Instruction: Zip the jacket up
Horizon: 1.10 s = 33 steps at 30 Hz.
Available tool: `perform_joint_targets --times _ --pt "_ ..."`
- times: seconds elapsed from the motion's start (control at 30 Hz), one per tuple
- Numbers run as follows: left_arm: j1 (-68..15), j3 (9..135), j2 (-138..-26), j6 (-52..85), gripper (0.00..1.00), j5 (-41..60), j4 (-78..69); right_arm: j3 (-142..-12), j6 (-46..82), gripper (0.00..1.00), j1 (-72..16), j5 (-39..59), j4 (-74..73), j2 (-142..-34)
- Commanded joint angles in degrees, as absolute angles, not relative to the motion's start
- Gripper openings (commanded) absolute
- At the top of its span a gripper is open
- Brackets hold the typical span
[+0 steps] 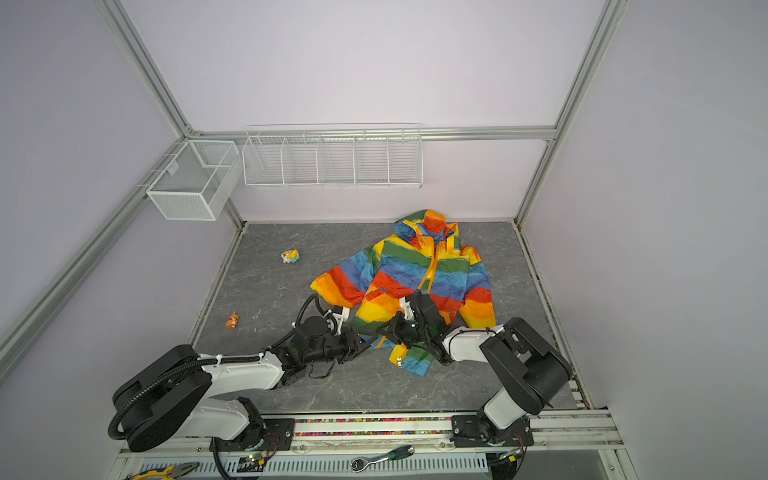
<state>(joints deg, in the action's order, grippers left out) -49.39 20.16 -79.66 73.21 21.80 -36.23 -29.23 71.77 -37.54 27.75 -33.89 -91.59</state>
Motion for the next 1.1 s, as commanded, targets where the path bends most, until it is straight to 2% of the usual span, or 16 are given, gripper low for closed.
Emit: perform_joint_targets --times 0.0,0.2,0.37,0.53,1.07 --pt "-49.92 21.82 -81.6 72.95 0.34 24.2 -39.04 -27.79 71.95 0.07 -37.17 30.22 -43.45 -94.88" --pt "-50.36 21.57 -84.8 73.83 0.29 25.21 -43.26 -27.34 72.99 0.07 -37.14 31.22 -48.76 -98.17" --pt "-50.36 21.53 -84.56 73.48 0.26 24.57 -41.77 -27.13 71.36 0.07 -37.1 30.93 -46.37 -97.07" --pt "-50.36 21.22 -84.75 73.83 0.3 23.73 -41.17 -26.66 68.3 0.07 -37.16 30.26 -42.24 -94.56" --pt "-50.35 19.42 -87.19 75.54 0.3 24.06 -46.75 -25.93 61.48 0.07 -37.2 29.49 -35.71 -90.88"
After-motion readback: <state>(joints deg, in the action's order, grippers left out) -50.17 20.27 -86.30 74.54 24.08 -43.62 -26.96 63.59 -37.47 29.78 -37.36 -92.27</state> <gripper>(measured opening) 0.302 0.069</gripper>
